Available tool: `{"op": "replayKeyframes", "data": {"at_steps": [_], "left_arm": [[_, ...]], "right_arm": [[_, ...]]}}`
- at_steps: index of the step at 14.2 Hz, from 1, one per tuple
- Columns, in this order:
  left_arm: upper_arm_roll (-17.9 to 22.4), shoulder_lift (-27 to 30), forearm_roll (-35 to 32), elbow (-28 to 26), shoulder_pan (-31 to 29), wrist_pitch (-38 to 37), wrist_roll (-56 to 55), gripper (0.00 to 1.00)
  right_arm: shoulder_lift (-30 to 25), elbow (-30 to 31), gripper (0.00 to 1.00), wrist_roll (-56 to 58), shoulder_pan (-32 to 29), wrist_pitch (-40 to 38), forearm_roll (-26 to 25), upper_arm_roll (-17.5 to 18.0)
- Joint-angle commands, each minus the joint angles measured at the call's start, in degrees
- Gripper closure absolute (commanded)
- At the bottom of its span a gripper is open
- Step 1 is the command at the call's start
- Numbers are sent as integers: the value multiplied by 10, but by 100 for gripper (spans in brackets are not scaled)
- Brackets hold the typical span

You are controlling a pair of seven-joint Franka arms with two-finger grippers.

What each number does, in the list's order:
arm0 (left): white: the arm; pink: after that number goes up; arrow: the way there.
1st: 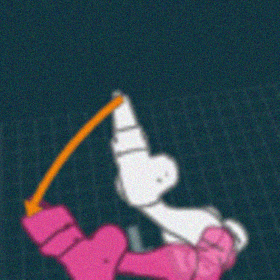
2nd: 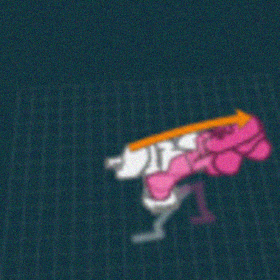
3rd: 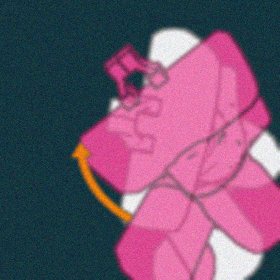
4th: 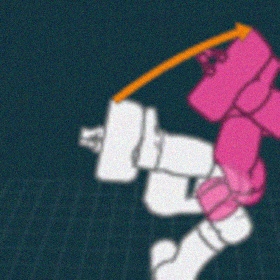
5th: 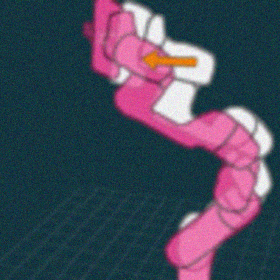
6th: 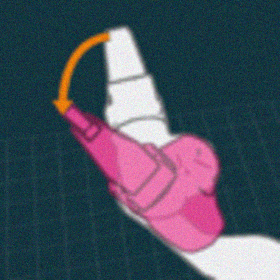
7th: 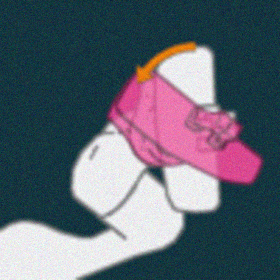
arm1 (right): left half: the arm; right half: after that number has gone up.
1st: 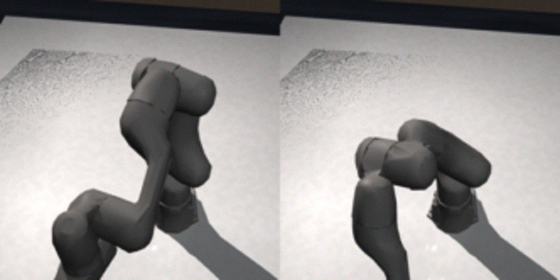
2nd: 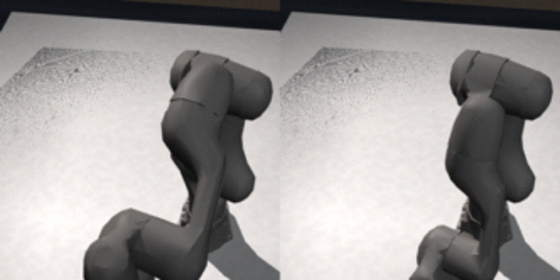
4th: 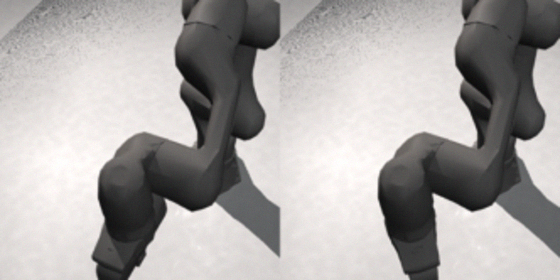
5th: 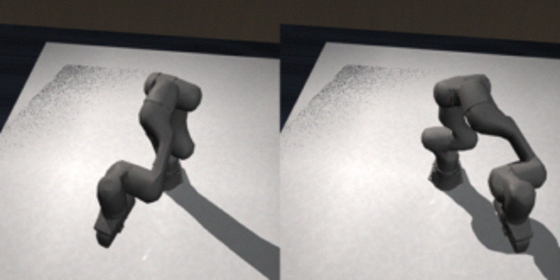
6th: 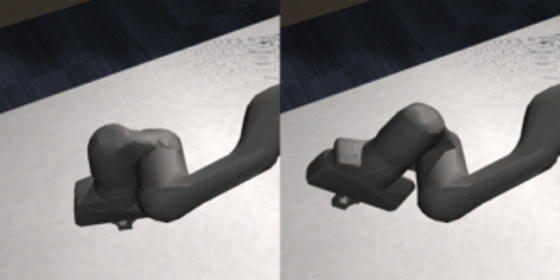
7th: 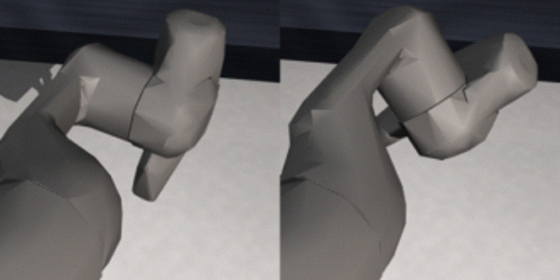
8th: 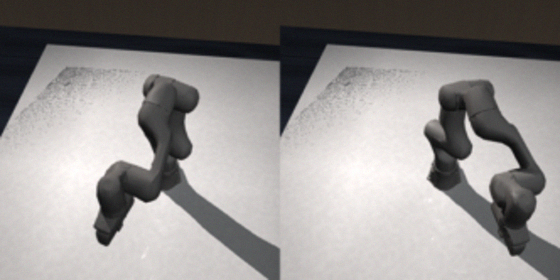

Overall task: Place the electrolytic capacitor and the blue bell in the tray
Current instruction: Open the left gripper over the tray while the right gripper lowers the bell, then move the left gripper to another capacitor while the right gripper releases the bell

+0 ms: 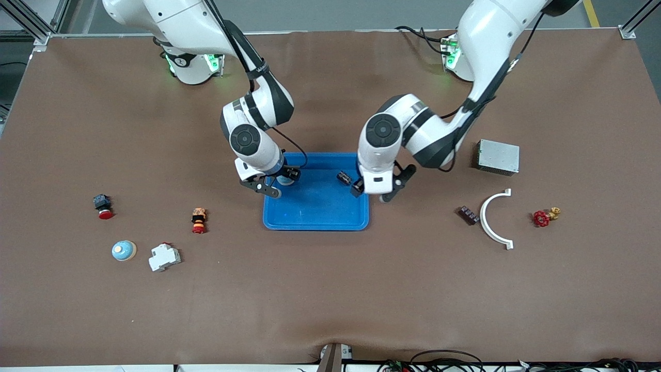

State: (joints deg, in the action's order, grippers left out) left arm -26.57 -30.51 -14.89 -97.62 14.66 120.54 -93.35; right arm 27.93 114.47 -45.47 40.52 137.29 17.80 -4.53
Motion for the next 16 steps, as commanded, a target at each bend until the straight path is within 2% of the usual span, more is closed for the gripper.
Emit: {"op": "replayKeyframes", "data": {"at_steps": [1, 3, 5, 6, 7, 8, 11, 13, 16], "left_arm": [[-1, 48, -27, -29, -42, -29, 39, 0], [-1, 77, -29, -53, -80, -30, 95, 0], [-4, 84, -29, -64, -98, -30, 120, 0], [-3, 84, -30, -66, -105, -30, 122, 0], [-4, 83, -30, -68, -125, -29, 132, 0], [-4, 83, -30, -69, -140, -29, 150, 0], [-3, 76, -30, -73, -190, -23, 204, 0], [-3, 59, -45, -73, -222, -13, 226, 0], [-1, 41, -64, -73, -237, -2, 226, 0]], "right_arm": [[12, -14, 74, -7, 12, -1, 11, -7], [12, -15, 58, -7, 12, -2, 11, -7], [12, -15, 48, -7, 12, -3, 11, -7], [12, -15, 34, -7, 12, -4, 11, -7], [12, -15, 11, -7, 12, -4, 11, -7], [12, -15, 0, -7, 12, -5, 11, -7], [5, -11, 0, -11, 16, -18, 11, -7], [-13, -12, 0, -27, 16, -52, 7, -8], [-52, -12, 0, -21, 10, -116, -14, -12]]}}
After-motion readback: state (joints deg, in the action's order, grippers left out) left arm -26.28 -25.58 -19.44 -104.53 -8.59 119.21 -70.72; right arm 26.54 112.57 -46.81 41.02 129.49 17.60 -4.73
